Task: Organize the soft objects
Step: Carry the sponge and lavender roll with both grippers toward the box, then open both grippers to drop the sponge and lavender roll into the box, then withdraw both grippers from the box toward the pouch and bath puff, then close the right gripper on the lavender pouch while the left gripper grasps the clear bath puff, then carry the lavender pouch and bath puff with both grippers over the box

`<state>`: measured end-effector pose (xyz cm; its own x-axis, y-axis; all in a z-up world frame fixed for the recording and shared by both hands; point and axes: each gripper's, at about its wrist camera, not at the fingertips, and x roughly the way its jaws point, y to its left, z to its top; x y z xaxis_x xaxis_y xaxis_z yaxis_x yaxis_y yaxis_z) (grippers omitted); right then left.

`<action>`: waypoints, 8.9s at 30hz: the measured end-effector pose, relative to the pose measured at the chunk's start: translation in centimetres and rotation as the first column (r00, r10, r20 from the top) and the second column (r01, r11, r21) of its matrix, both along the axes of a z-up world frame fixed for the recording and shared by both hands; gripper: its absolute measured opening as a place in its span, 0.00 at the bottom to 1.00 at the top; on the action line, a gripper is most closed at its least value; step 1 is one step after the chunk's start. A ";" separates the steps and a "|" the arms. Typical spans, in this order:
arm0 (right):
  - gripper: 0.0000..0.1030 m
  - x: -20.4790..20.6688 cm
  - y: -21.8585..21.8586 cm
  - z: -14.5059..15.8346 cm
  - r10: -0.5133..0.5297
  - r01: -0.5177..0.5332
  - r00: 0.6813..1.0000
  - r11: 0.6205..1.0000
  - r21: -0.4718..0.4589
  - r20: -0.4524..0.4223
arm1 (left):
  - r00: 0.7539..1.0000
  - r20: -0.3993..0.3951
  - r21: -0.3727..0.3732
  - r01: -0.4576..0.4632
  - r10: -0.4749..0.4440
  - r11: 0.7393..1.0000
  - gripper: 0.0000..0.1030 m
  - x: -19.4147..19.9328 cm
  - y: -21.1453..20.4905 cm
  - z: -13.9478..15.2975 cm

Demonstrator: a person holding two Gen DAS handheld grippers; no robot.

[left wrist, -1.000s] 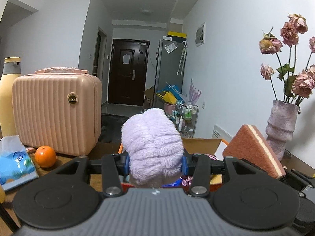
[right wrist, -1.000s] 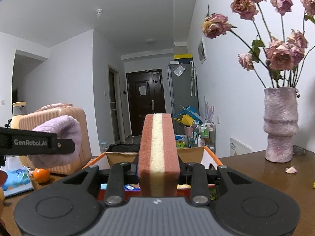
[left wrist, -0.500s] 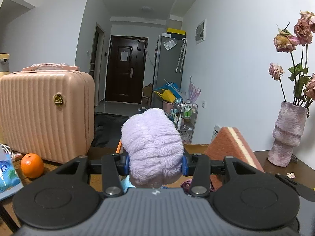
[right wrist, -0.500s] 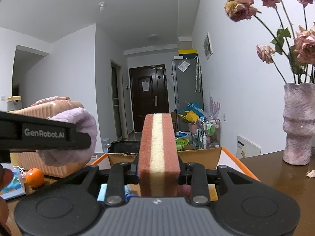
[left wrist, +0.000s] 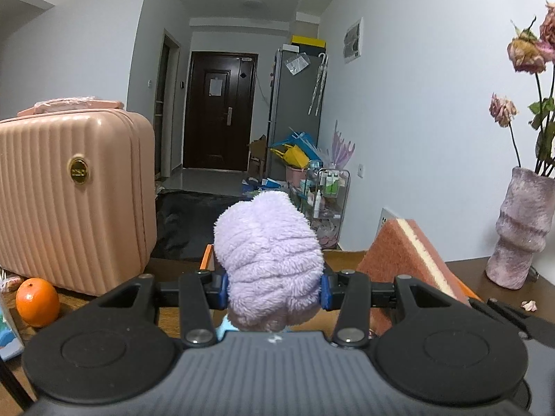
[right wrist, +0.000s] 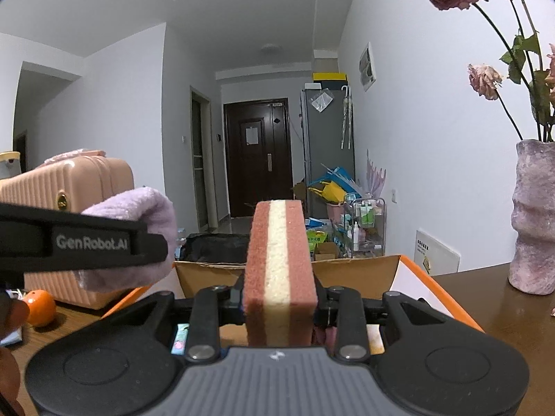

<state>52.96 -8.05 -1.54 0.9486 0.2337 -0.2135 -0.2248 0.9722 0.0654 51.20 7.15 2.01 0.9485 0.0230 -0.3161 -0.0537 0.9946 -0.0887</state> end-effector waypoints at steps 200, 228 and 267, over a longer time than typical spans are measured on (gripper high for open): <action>0.26 -16.2 -7.3 -2.4 -0.058 0.052 0.993 0.996 -0.069 -0.101 | 0.943 -0.323 0.085 0.106 -0.073 0.991 0.48 -12.6 -0.5 -7.6; 0.26 -16.9 -7.6 -0.7 -0.077 0.076 0.997 0.996 0.041 0.009 | 0.996 -0.086 0.009 -0.028 0.029 1.000 0.46 -14.6 -1.0 -1.9; 0.26 -9.6 -8.1 1.0 -0.122 0.113 0.989 0.988 0.103 0.078 | 0.998 0.043 -0.094 -0.047 0.052 0.994 0.46 -7.3 -4.1 1.5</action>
<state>43.31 -16.15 -0.55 0.9843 0.1355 -0.1131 -0.1182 0.9819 0.1478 43.93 3.10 3.52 0.9603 0.0427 -0.2758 -0.0964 0.9781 -0.1845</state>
